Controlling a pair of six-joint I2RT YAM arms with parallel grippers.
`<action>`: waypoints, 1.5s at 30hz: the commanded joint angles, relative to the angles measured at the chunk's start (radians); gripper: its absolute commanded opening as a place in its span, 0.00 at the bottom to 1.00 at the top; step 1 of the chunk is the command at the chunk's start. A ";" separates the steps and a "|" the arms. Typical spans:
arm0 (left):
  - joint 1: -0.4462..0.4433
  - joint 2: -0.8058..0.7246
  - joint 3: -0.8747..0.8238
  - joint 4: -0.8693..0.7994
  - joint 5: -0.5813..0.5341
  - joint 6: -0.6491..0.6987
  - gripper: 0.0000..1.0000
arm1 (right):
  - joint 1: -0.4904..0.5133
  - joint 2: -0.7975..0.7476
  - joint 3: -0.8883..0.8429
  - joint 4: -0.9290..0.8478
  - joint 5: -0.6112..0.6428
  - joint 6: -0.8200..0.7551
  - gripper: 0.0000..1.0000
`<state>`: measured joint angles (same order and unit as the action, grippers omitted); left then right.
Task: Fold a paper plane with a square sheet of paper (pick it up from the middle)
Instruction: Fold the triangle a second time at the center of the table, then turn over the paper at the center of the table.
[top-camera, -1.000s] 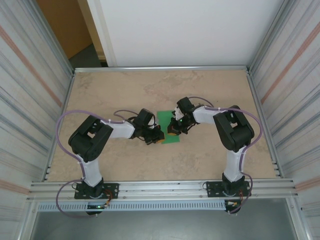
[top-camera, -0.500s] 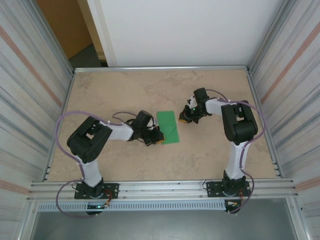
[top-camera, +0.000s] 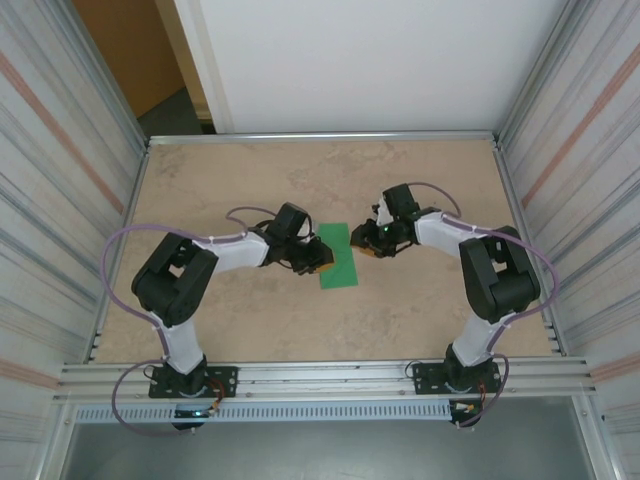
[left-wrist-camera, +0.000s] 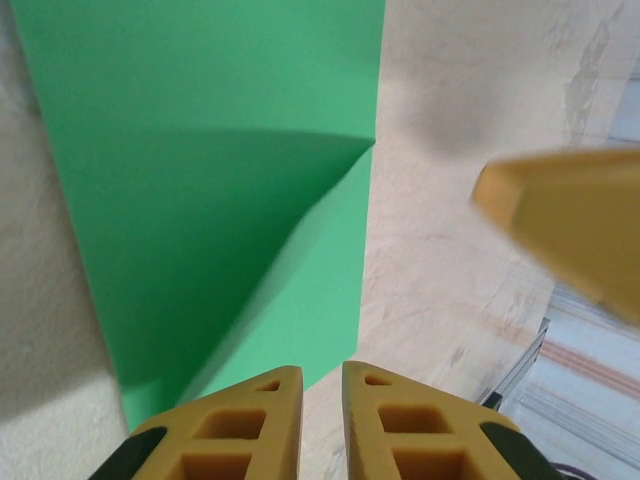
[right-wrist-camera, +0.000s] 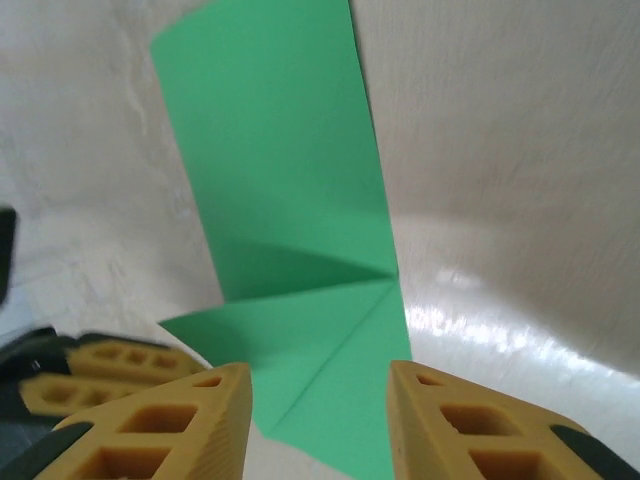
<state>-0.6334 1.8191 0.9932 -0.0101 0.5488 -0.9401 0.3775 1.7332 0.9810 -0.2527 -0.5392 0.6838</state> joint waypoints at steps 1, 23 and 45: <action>0.008 0.040 0.033 0.007 -0.030 0.006 0.18 | 0.025 -0.006 -0.038 0.047 -0.039 0.094 0.40; 0.042 0.101 -0.042 0.064 -0.097 -0.099 0.14 | 0.064 0.087 0.003 0.061 -0.023 0.178 0.32; 0.042 0.111 -0.059 0.072 -0.094 -0.133 0.11 | 0.092 0.121 0.044 0.064 -0.074 0.121 0.25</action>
<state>-0.5907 1.9007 0.9550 0.1177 0.4854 -1.0630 0.4595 1.8473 1.0046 -0.1864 -0.5842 0.8318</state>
